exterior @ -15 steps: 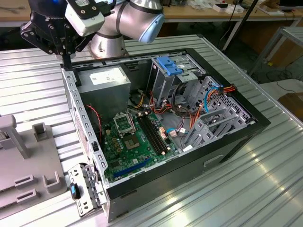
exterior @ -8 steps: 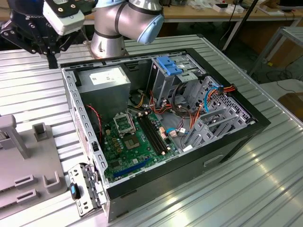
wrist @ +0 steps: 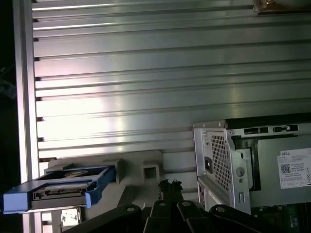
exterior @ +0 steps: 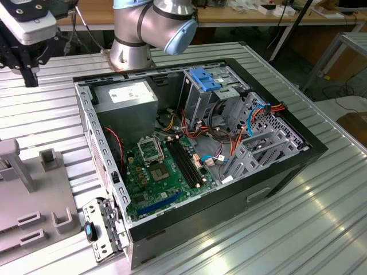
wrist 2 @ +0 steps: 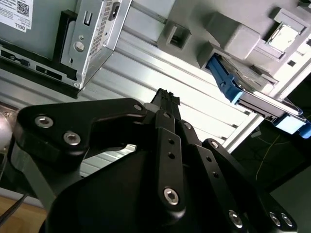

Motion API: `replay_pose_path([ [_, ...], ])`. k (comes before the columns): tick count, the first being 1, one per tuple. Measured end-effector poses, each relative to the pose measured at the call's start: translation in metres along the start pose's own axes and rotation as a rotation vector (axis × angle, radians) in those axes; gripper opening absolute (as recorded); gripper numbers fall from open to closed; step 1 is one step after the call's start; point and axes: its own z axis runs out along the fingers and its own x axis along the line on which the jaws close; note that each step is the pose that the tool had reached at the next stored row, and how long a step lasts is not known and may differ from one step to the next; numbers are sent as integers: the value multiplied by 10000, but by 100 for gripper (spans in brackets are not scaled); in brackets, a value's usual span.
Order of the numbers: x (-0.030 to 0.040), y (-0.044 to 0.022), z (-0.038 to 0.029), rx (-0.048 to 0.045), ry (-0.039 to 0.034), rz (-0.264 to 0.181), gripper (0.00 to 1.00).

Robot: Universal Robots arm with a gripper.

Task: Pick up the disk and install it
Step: 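Reach for the disk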

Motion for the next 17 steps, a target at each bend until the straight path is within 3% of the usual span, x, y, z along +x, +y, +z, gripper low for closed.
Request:
replay_pose_path([
  [6,327,-26,-7,-1,0,-21,11],
  [11,378,-30,-5,-12,23,-520,11],
  [14,534,-43,-9,-13,25,-546,11],
  [17,843,-67,-17,-14,23,-546,11],
])
